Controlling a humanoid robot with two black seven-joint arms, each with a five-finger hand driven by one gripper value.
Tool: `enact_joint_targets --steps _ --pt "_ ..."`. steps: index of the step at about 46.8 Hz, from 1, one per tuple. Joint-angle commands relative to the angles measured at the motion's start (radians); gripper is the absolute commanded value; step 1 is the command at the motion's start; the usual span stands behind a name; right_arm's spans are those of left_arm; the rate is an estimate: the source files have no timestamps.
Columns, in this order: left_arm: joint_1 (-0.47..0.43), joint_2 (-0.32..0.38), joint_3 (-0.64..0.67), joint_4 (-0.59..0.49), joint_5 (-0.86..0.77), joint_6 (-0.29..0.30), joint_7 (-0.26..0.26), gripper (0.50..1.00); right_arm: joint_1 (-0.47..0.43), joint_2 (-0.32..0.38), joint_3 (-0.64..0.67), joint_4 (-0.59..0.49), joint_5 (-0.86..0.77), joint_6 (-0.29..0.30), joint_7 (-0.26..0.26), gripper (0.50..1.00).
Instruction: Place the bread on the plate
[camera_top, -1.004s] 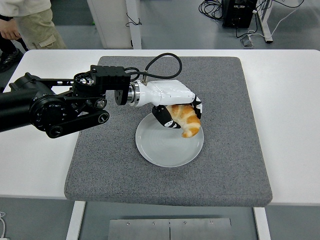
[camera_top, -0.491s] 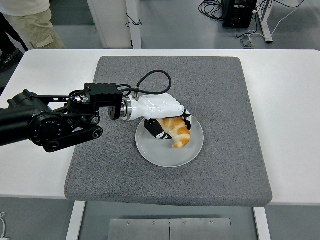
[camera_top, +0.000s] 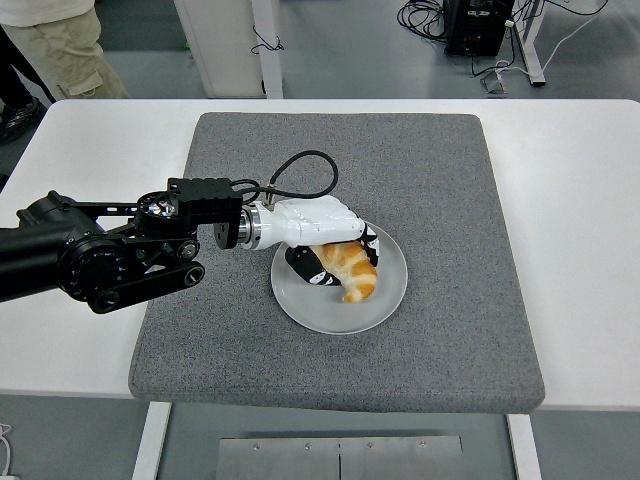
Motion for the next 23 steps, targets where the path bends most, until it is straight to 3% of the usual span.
enact_joint_targets --steps 1,16,17,18,19,20,23 --pt "0.001 -0.002 0.0 0.001 0.001 0.0 0.0 0.5 0.0 0.0 0.0 0.0 0.0 0.0 0.0 1.0" --pt "0.01 -0.001 0.0 0.01 -0.002 -0.001 0.0 0.5 0.0 0.0 0.0 0.0 0.0 0.0 0.0 1.0" --pt "0.01 -0.001 -0.002 0.01 -0.005 -0.001 0.0 0.54 0.0 0.0 0.0 0.0 0.0 0.0 0.0 1.0" --pt "0.01 -0.001 -0.002 0.01 -0.01 -0.001 0.001 0.675 0.0 0.0 0.0 0.0 0.0 0.0 0.0 1.0" --pt "0.01 0.001 -0.002 0.01 -0.011 -0.001 0.0 0.765 0.0 0.0 0.0 0.0 0.0 0.0 0.0 1.0" --pt "0.01 0.002 -0.002 0.01 -0.011 -0.003 0.0 0.812 0.0 0.0 0.0 0.0 0.0 0.0 0.0 1.0" --pt "0.012 0.004 -0.002 0.01 -0.013 -0.003 -0.002 0.864 0.0 0.0 0.0 0.0 0.0 0.0 0.0 1.0"
